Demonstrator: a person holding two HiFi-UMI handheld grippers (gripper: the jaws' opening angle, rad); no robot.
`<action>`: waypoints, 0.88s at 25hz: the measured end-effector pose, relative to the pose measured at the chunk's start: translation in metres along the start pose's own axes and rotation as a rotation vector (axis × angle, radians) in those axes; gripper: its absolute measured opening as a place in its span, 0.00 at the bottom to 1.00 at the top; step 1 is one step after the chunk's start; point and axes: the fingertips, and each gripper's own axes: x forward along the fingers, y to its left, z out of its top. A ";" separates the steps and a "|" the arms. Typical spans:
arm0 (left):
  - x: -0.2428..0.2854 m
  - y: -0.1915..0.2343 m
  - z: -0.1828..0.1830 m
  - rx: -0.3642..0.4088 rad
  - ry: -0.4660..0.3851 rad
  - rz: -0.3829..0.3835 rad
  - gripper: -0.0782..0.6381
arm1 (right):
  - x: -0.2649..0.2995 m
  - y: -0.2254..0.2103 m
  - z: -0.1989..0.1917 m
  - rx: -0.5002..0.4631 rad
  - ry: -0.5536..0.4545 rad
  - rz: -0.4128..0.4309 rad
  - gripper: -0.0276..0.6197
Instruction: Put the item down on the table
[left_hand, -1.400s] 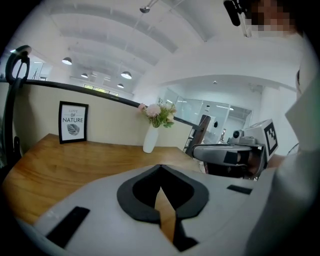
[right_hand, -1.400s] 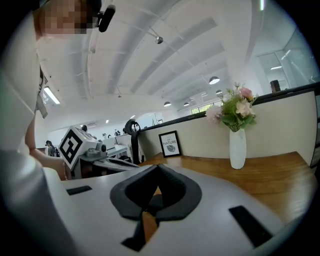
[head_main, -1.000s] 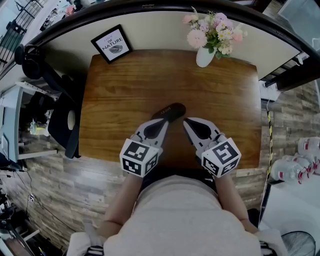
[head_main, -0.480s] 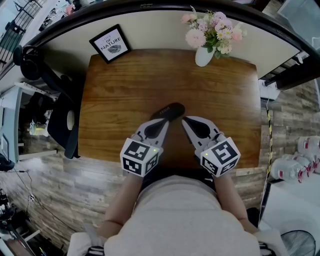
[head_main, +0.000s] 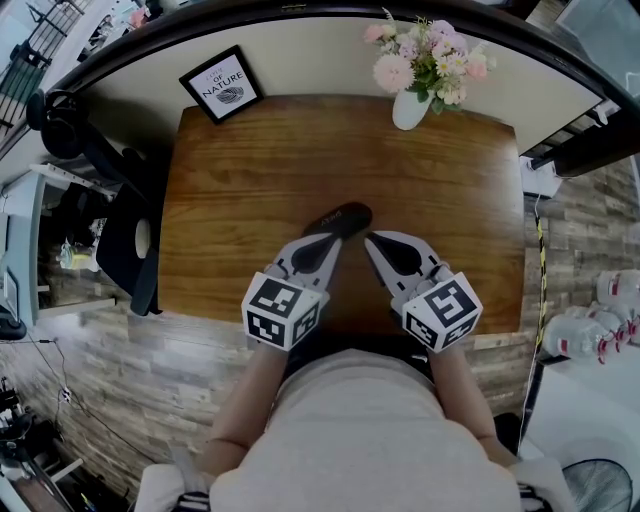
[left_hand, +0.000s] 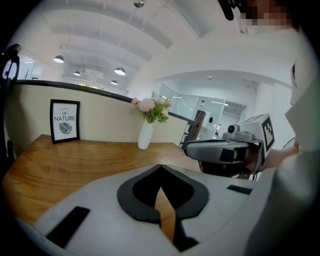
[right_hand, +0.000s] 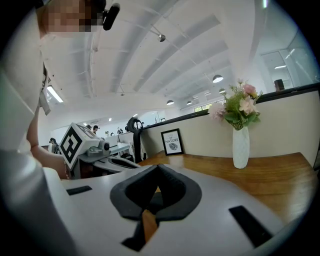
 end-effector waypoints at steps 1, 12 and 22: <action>0.000 0.000 -0.001 0.000 0.003 0.001 0.12 | 0.000 0.000 0.000 0.000 0.000 0.001 0.06; -0.001 0.000 -0.007 0.019 0.033 -0.005 0.12 | 0.005 0.004 -0.003 0.010 0.009 0.022 0.06; -0.002 0.004 -0.004 0.012 0.029 0.005 0.13 | 0.009 0.000 -0.006 0.012 0.021 0.027 0.06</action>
